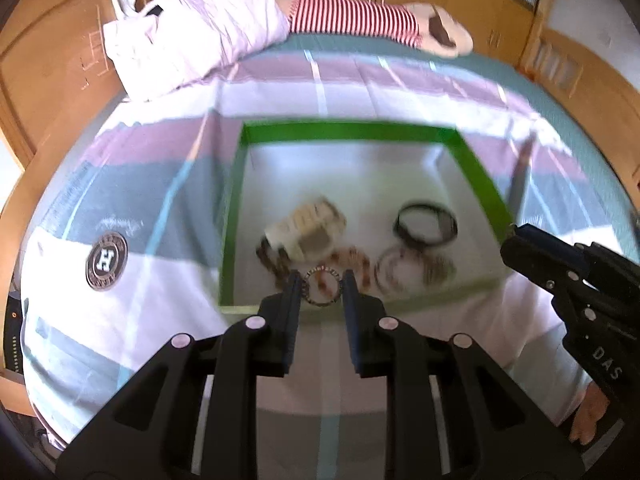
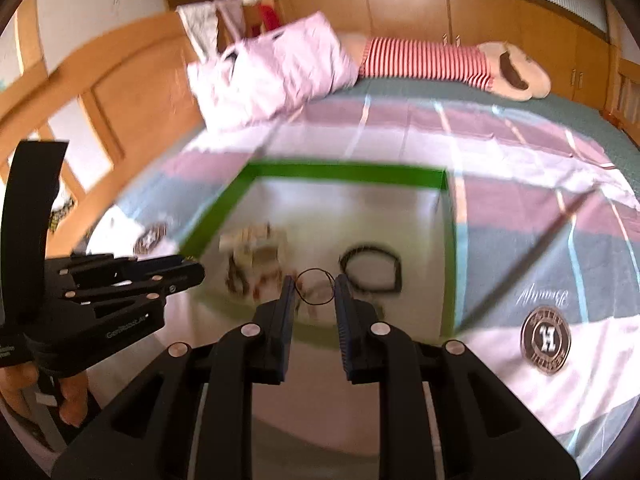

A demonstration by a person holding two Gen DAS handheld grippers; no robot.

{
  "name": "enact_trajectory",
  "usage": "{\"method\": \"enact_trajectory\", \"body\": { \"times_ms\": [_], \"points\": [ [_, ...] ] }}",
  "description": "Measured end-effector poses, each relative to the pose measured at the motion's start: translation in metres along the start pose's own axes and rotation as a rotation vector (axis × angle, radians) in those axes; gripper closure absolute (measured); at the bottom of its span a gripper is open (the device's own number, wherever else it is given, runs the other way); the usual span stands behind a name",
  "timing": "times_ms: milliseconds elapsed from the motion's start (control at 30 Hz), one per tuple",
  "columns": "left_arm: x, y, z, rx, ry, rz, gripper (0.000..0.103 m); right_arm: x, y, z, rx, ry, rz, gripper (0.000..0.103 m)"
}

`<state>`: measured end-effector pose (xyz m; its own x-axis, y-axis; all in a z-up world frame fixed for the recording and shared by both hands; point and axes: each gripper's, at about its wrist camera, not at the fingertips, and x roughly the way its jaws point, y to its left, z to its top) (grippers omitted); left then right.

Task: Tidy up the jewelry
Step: 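Carry both rings into the green box and open both tools to release them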

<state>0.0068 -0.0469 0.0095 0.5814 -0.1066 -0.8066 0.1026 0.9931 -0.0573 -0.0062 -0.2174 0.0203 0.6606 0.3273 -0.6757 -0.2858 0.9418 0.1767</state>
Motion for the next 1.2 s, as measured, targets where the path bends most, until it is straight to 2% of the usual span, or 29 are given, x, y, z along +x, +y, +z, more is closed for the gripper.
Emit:
{"method": "enact_trajectory", "body": {
  "times_ms": [167,233,400,533,733,1200],
  "points": [
    [-0.004,0.003,0.015,-0.004,-0.053,0.015,0.082,0.010,-0.002,0.017,-0.010,-0.030,-0.015,0.083],
    [0.001,0.005,0.018,-0.005,-0.049,0.035,0.082,0.018,-0.007,0.018,-0.002,-0.020,-0.026,0.083],
    [0.013,0.015,0.028,-0.064,-0.040,0.027,0.082,0.041,-0.013,0.022,-0.009,0.019,-0.064,0.083],
    [0.031,0.014,0.029,-0.089,0.006,0.028,0.082,0.048,-0.016,0.026,-0.033,0.027,-0.091,0.083],
    [0.060,0.001,0.021,-0.050,0.077,0.053,0.082,0.057,-0.025,0.014,0.053,0.060,-0.101,0.083],
    [0.079,0.008,0.011,-0.083,0.143,0.065,0.082,0.077,-0.016,-0.003,0.046,0.116,-0.146,0.083]
  ]
}}
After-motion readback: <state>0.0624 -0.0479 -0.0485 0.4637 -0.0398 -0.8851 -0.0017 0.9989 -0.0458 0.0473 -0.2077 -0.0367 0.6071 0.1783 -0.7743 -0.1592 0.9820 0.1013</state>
